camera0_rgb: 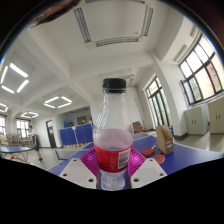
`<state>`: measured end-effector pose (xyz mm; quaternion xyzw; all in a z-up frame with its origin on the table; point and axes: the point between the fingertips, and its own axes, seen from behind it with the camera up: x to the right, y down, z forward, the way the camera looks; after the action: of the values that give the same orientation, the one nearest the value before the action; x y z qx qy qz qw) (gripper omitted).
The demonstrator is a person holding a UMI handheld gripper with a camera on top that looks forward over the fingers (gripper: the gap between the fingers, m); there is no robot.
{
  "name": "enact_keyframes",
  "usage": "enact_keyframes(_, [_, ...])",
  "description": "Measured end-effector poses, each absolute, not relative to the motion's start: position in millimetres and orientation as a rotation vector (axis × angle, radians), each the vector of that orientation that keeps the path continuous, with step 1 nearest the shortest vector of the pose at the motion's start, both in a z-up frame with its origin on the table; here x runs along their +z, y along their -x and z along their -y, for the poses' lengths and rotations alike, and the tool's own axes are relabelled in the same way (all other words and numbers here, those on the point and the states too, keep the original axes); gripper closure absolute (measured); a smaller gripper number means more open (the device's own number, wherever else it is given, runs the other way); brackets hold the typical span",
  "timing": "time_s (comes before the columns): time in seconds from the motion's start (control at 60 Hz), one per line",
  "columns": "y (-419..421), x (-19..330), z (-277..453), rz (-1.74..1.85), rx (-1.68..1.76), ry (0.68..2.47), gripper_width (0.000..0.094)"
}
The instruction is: Pour water
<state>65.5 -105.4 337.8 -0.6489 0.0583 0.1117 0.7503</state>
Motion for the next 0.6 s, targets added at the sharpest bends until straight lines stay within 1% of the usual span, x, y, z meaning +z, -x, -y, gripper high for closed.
enact_keyframes(0.017, [-71,328,127,-0.112,0.2,1.442,0.0601])
enact_keyframes(0.033, [-78,311,100,-0.1,0.159,1.461,0.0603])
enact_keyframes(0.05, [-83,300,120,-0.085,0.12,1.487,0.0604])
enact_keyframes(0.1, [-97,257,106,-0.048,0.023,1.557,0.0604])
enact_keyframes(0.117, [-101,235,101,-0.036,0.001,1.574,0.0604])
enact_keyframes(0.15, [-109,224,90,-0.024,-0.021,1.619,0.0606])
enact_keyframes(0.2, [-113,188,83,-0.014,-0.029,1.685,0.0602])
enact_keyframes(0.217, [-113,166,86,-0.008,-0.033,1.704,0.0603])
enact_keyframes(0.233, [-114,167,78,-0.006,-0.035,1.721,0.0604])
enact_keyframes(0.267, [-115,134,74,0.003,-0.06,1.75,0.0602])
enact_keyframes(0.283, [-118,137,85,0.009,-0.066,1.766,0.0602])
enact_keyframes(0.35, [-120,113,86,0.021,-0.063,1.818,0.0604])
enact_keyframes(0.367, [-118,96,75,0.018,-0.061,1.832,0.0603])
enact_keyframes(0.383, [-119,104,90,0.018,-0.051,1.846,0.0602])
enact_keyframes(0.4, [-117,82,78,0.019,-0.048,1.863,0.0594])
enact_keyframes(0.417, [-119,98,85,0.014,-0.045,1.817,0.0602])
enact_keyframes(0.45, [-121,93,91,0.01,-0.047,1.84,0.0601])
enact_keyframes(0.467, [-120,98,89,0.009,-0.045,1.824,0.0599])
enact_keyframes(0.5, [-120,96,91,0.015,-0.048,1.84,0.0594])
enact_keyframes(0.517, [-117,102,89,0.016,-0.052,1.832,0.0569])
enact_keyframes(0.533, [-116,95,87,0.019,-0.054,1.837,0.0553])
enact_keyframes(0.55, [-116,96,86,0.02,-0.054,1.834,0.0531])
enact_keyframes(0.6, [-117,94,86,0.025,-0.058,1.839,0.044])
